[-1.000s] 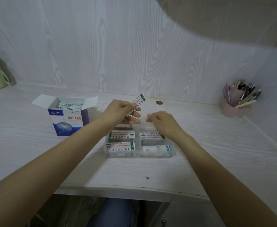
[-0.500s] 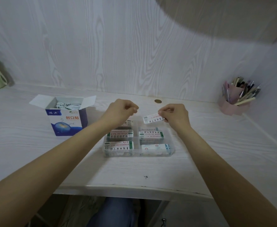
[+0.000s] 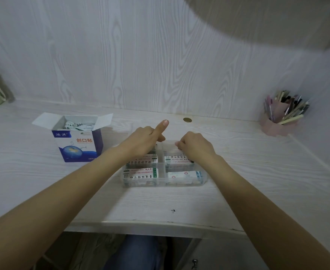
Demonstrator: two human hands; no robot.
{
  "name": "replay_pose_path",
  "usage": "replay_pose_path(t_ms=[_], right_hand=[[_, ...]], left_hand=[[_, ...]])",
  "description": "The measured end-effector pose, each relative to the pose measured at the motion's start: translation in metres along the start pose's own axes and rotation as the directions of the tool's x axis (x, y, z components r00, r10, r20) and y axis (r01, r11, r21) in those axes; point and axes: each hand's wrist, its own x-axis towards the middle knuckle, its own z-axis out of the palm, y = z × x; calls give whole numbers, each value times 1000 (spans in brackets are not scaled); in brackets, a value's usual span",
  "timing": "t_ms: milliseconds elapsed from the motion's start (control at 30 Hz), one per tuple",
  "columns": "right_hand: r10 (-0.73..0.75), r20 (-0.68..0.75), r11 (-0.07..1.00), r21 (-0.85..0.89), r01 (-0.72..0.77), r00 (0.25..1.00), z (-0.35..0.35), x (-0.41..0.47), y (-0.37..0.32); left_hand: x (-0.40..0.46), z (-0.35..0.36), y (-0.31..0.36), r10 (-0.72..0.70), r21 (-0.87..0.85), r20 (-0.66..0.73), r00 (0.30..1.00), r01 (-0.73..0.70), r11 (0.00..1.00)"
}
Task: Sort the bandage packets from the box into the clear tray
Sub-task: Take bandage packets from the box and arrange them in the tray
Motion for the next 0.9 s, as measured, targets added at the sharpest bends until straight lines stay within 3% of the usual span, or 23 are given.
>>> replay_pose_path(t_ms=[167,367,733,900], right_hand=[[0,23,999,-33,1,1000,-4,-3,-3],[-5,154,960,-277,48,988,-8,-12,-14],[-47,124,983,-173,68,991,-6,-12,-12],[-86,35,972,-217,91,996,-14,-19,-21]], left_hand=[[1,0,-1,0,1,16,1000,0,1000],[0,0,-1,15,-17,16,1000,-14,1000],[-5,-5,-9,59,145,90,994,-71,987],[-26,-26,-11,152,101,-69,986,-144,984]])
